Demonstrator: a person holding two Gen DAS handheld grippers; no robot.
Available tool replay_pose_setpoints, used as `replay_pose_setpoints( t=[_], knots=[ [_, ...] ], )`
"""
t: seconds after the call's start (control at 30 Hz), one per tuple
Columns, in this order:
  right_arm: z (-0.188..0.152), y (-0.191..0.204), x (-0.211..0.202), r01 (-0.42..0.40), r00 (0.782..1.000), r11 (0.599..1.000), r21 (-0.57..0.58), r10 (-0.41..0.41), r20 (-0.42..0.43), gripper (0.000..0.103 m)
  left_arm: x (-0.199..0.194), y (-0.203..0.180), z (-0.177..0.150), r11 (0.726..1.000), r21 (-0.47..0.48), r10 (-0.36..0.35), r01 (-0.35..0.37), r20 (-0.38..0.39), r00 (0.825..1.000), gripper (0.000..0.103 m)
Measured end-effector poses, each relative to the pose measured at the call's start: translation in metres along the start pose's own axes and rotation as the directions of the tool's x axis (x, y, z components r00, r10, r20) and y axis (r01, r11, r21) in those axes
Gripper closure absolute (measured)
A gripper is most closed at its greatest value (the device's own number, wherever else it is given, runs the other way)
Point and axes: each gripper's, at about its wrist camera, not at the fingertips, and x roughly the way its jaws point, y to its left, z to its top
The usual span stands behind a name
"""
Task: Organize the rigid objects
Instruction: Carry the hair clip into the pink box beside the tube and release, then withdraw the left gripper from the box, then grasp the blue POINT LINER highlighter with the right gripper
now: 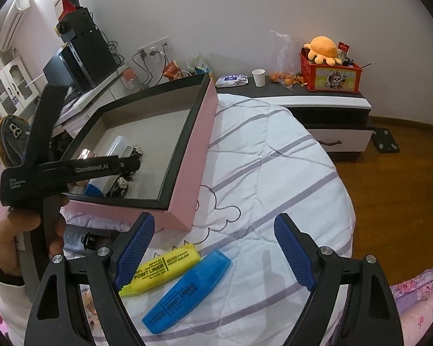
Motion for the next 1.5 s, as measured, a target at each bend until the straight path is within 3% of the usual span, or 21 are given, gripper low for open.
replay_pose_setpoints(
  t=[0.13,0.3,0.6,0.93,1.17,1.33,1.43,1.5],
  knots=[
    [-0.005,0.003,-0.011,0.011,1.0,1.0,0.006,-0.011,0.008,0.017,-0.04,0.005,-0.01,0.997,0.033,0.063,-0.066,0.086,0.994,0.006],
    [-0.012,0.007,-0.024,0.022,1.0,1.0,0.008,-0.022,0.02,0.017,-0.089,0.018,-0.03,0.978,0.071,0.177,-0.194,0.194,0.965,0.003],
    [-0.035,0.016,-0.032,0.064,0.998,0.997,0.044,-0.064,0.001,0.017,-0.127,0.043,-0.067,0.977,0.076,0.178,-0.2,0.228,0.957,0.001],
    [-0.062,0.017,-0.022,0.145,0.989,0.983,0.115,-0.141,-0.041,0.017,-0.131,0.06,-0.099,0.984,0.093,0.129,-0.15,0.203,0.971,0.0],
    [-0.067,0.032,-0.003,0.189,0.98,0.977,0.1,-0.181,-0.08,0.017,-0.133,0.063,-0.109,0.985,0.119,0.102,-0.127,0.196,0.975,0.0],
    [-0.067,0.039,0.007,0.319,0.946,0.947,0.037,-0.315,-0.081,0.017,-0.129,0.064,-0.112,0.984,0.133,0.096,-0.122,0.183,0.978,0.0],
    [-0.068,0.031,0.001,0.419,0.907,0.908,0.02,-0.417,-0.065,0.017,-0.126,0.066,-0.114,0.985,0.135,0.088,-0.112,0.171,0.981,0.0],
    [-0.065,0.025,-0.001,0.422,0.905,0.906,0.022,-0.421,-0.059,0.017,-0.122,0.067,-0.115,0.985,0.132,0.085,-0.107,0.163,0.983,0.0]
  ],
)
